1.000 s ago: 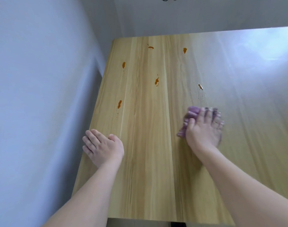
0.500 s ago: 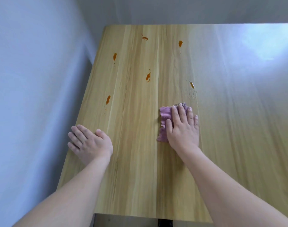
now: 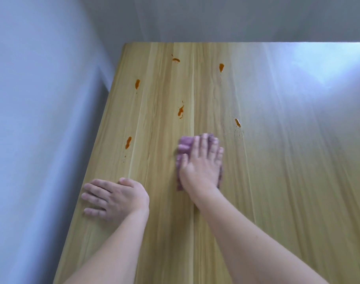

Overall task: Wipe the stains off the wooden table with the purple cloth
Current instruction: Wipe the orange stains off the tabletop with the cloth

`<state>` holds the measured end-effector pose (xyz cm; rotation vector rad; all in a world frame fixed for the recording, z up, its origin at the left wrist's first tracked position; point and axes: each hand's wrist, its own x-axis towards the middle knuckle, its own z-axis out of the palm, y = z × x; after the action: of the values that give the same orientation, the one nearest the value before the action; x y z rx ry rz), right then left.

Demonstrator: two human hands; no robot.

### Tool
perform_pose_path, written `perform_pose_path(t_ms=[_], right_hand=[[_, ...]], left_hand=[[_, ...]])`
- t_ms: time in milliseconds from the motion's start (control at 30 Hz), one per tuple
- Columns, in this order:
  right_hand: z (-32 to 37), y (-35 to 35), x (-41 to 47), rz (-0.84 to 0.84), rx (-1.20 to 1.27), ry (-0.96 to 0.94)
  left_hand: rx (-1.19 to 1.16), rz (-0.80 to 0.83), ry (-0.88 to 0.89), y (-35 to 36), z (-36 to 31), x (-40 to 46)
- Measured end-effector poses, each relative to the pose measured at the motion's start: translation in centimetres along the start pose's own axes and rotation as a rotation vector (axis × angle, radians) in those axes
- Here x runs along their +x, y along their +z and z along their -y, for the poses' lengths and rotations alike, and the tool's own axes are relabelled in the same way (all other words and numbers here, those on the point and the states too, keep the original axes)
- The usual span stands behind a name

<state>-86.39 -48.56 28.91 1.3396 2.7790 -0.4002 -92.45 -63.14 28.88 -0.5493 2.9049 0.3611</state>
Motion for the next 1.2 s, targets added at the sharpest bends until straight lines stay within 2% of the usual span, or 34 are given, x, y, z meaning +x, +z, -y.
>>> perform_pose_path(t_ms=[67,200,233,400,533,633,767,800,900,967,1067,1133,1200], right_hand=[[2.3,0.8,-0.7,0.010,0.029,-0.179],[0.1,0.5,-0.1,0.023,0.034,-0.315],[-1.1,0.3,0.6,0.006,0.028,-0.304],[-4.9,-1.1,3.5,-0.020,0.008,0.012],[-1.0,-0.2,2.7,-0.031,0.009,-0.023],[2.4,0.7,1.9,-0.014,-0.001,-0.149],[7.6,2.1,0.8,0.002,0.001,-0.303],[8.8,2.3,0.5,0.006,0.003,-0.347],[13.4,3.0,-0.9,0.060,-0.012,-0.532],[15.8,3.8,-1.6,0.094,-0.024,-0.661],[16.8,4.3,-1.5,0.127,-0.020,-0.767],[15.8,4.0,-0.1,0.096,-0.017,-0.783],[14.3,3.3,2.2,0.041,-0.003,-0.656]], left_hand=[[0.007,-0.016,0.017,0.2,-0.1,0.0],[0.019,-0.014,0.005,0.1,-0.4,-0.2],[0.018,-0.013,-0.003,0.0,-0.3,-0.1],[0.042,0.009,0.005,-0.3,-0.3,-0.1],[0.027,0.037,0.014,-0.7,-0.3,-0.1],[0.023,0.015,0.117,-1.4,1.1,0.2],[0.071,-0.034,0.389,-3.4,5.4,4.1],[0.073,-0.024,0.399,-3.9,6.3,5.5],[0.071,0.135,0.333,-5.0,7.7,9.9],[0.059,0.263,0.419,-5.1,8.1,11.8],[-0.090,0.382,0.515,-5.3,8.3,13.0],[-0.142,0.436,0.540,-5.6,8.4,13.3],[-0.167,0.484,0.536,-5.7,8.1,13.8]])
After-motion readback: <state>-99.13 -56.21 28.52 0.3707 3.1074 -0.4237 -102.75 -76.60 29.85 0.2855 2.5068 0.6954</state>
